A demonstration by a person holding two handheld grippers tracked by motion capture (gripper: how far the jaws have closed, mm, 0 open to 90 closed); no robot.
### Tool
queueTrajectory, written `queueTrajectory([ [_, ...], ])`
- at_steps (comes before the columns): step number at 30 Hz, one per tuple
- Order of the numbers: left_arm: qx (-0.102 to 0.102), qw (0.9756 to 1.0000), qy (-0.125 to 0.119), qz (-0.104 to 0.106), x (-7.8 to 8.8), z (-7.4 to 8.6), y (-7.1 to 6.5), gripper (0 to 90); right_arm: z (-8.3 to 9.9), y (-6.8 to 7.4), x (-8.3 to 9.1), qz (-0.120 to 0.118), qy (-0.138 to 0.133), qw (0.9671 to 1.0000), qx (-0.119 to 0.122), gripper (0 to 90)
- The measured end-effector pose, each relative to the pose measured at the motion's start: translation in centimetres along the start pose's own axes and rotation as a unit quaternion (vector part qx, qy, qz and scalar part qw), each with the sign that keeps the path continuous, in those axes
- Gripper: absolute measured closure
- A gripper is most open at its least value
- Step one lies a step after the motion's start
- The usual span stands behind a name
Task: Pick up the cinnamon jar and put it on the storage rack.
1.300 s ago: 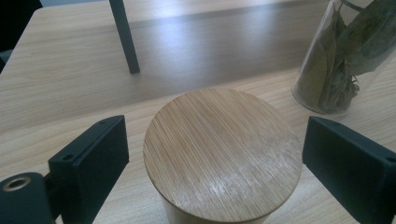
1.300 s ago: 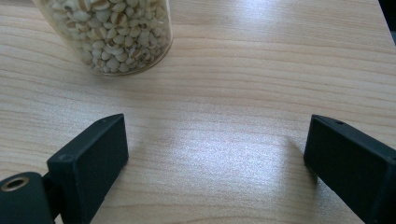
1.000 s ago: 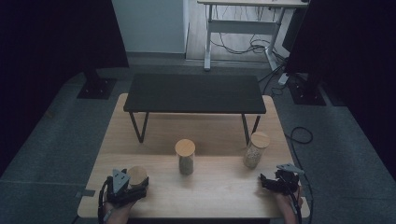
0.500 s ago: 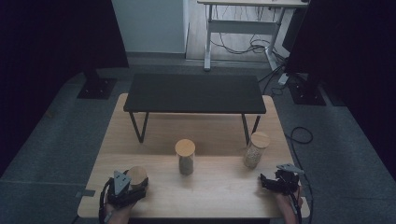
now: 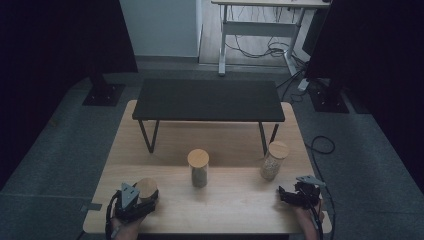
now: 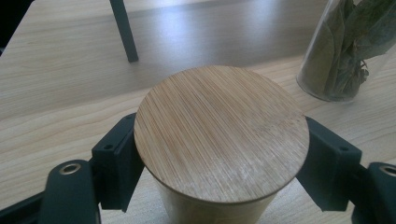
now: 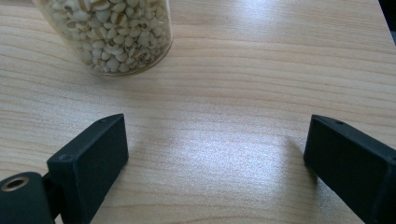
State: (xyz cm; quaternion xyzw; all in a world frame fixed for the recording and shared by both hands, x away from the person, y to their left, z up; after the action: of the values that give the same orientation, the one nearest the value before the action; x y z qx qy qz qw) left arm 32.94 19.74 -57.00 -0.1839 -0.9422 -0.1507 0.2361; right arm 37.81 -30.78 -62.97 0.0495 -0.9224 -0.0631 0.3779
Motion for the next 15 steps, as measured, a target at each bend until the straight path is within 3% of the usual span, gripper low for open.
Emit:
queueTrajectory([
  [15, -0.005, 1.0, 0.005, -0.003, 0.11, -0.63, 0.0, 24.5, 0.0, 0.0, 0.0, 0.0, 0.0, 1.0, 0.0, 5.7],
])
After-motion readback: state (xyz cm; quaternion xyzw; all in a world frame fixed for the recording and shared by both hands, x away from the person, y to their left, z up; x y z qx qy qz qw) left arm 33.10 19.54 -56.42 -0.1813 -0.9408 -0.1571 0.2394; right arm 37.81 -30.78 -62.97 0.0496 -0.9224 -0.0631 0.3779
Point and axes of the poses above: each handheld gripper's, and its own axes: x roughly backward along the jaws, z roughly out of its underside, y roughly to its left, the point moved 10 cm from there along -x, roughly forward along the jaws, and after that the axes turned 11 degrees about -x, right-handed, at the moved point
